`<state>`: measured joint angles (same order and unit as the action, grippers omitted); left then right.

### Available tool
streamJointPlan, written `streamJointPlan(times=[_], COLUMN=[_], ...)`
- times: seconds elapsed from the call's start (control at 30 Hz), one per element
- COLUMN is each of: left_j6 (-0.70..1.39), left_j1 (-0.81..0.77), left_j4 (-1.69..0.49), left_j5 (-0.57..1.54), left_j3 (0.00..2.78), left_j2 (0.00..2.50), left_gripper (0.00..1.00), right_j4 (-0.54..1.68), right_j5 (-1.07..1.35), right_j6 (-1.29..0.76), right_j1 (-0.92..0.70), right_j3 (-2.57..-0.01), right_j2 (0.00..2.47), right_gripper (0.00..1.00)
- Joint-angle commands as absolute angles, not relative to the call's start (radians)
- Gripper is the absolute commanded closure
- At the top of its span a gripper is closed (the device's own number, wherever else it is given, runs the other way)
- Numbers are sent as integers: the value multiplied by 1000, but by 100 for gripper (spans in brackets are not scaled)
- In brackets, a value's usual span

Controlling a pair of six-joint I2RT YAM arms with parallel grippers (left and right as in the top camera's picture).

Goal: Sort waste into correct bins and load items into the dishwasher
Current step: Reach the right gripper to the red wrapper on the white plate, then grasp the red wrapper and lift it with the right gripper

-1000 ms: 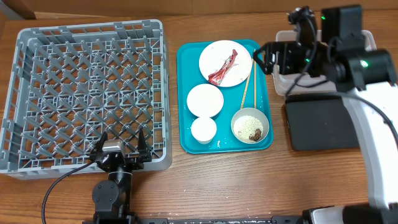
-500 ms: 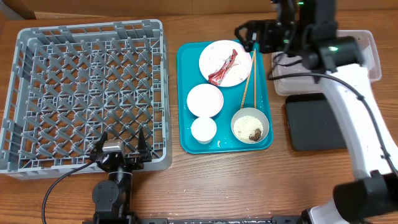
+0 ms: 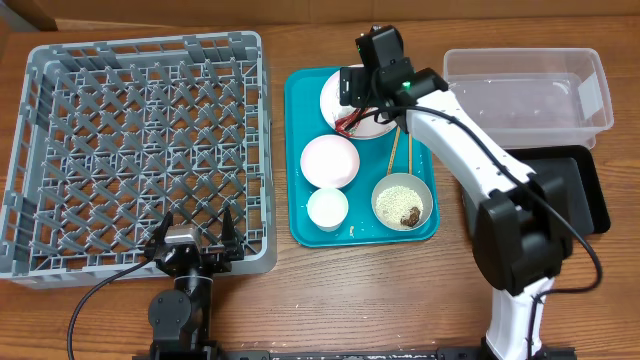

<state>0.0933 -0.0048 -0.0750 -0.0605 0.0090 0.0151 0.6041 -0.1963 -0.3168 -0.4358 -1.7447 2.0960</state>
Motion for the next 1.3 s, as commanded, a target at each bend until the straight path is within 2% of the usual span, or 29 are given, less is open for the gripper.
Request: streamJointPlan(times=[0.0, 0.2, 0.5, 0.73, 0.8, 0.93, 0.97, 1.07, 1.17, 1.27], left_j6=[66, 67, 67, 67, 67, 67, 67, 67, 67, 67], left_j1=[1, 1, 1, 1, 1, 1, 1, 1, 1, 1], left_j4=[-73, -73, -73, -73, -73, -73, -73, -73, -73, -73], left_j5=[-55, -55, -55, -55, -55, -55, -55, -55, -55, -55], left_j3=[5, 5, 5, 5, 5, 5, 5, 5, 5, 5], left_j2=[5, 5, 5, 5, 5, 5, 5, 5, 5, 5], left_gripper=[0, 0, 0, 0, 0, 0, 0, 0, 0, 0], right_j4=[572, 506, 465, 472, 477, 501, 507, 527, 551, 610], right_j5=[-255, -278, -324, -309, -293, -255, -244, -242, -242, -242], right_j6=[-353, -337, -263, -255, -255, -258, -258, -258, -258, -258], right_j1=[-432, -432, -430, -430, -430, -430, -430, -430, -430, -430], right_j3=[-1760, -1760, -1760, -1755, -1753, -1753, -1753, -1753, -1766, -1808], right_j2=[2142, 2209, 2310, 2335, 2335, 2335, 2335, 2334, 2333, 2314], right_gripper=[8, 7, 1, 3, 11, 43, 54, 72, 96, 96])
